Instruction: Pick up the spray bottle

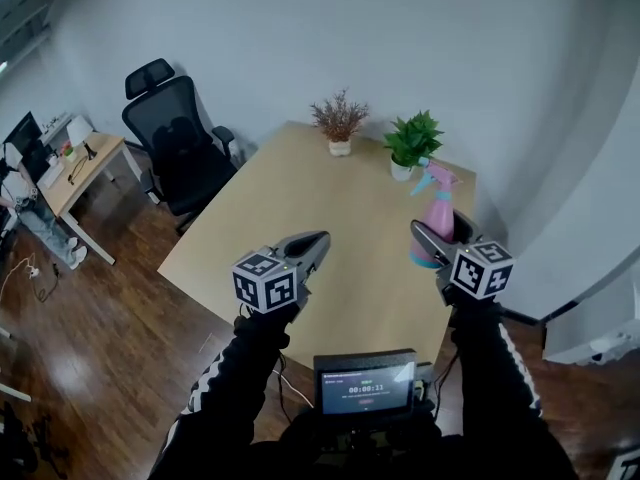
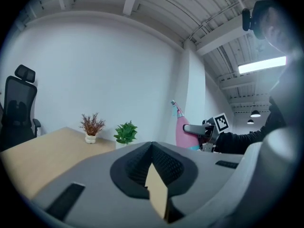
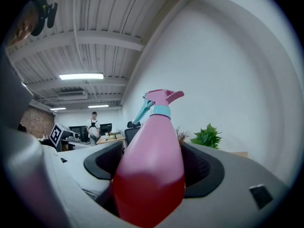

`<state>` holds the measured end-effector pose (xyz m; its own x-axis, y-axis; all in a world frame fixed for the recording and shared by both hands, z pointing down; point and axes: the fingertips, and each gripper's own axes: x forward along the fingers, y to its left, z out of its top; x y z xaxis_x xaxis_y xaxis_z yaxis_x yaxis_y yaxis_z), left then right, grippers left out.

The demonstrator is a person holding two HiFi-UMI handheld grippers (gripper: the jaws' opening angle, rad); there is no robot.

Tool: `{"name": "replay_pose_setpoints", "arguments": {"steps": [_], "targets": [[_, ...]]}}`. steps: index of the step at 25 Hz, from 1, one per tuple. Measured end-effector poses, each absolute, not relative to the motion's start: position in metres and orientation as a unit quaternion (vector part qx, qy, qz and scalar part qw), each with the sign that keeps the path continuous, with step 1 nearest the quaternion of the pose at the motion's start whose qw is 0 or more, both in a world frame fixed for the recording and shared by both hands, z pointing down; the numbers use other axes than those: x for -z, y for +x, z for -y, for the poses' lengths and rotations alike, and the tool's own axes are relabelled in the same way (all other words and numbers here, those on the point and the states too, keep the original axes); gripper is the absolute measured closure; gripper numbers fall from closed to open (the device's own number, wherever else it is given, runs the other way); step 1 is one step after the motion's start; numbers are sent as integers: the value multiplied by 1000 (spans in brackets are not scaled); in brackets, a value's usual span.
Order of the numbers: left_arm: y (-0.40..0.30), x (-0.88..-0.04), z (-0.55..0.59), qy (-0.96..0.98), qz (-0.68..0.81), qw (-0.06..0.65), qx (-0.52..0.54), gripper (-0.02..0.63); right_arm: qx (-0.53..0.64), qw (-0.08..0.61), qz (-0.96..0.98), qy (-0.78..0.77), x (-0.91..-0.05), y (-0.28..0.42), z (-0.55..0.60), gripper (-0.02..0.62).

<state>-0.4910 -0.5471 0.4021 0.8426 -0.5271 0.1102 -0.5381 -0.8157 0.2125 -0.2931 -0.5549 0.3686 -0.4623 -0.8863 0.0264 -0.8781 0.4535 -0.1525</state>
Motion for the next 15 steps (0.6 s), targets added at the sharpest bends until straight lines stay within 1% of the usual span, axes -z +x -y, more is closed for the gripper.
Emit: {"name": "replay_pose_setpoints", "arguments": {"steps": [6, 9, 15], "targets": [[-475, -397, 537, 959, 260, 110, 0, 604, 34, 32, -851, -523, -358, -289, 538, 230], [-476, -395, 540, 960, 261, 97, -2, 604, 19, 46, -848, -527, -353, -287, 535, 230], [-478, -394, 529, 961, 257, 101, 6, 604, -17, 51, -845, -533, -348, -288, 521, 230]]}}
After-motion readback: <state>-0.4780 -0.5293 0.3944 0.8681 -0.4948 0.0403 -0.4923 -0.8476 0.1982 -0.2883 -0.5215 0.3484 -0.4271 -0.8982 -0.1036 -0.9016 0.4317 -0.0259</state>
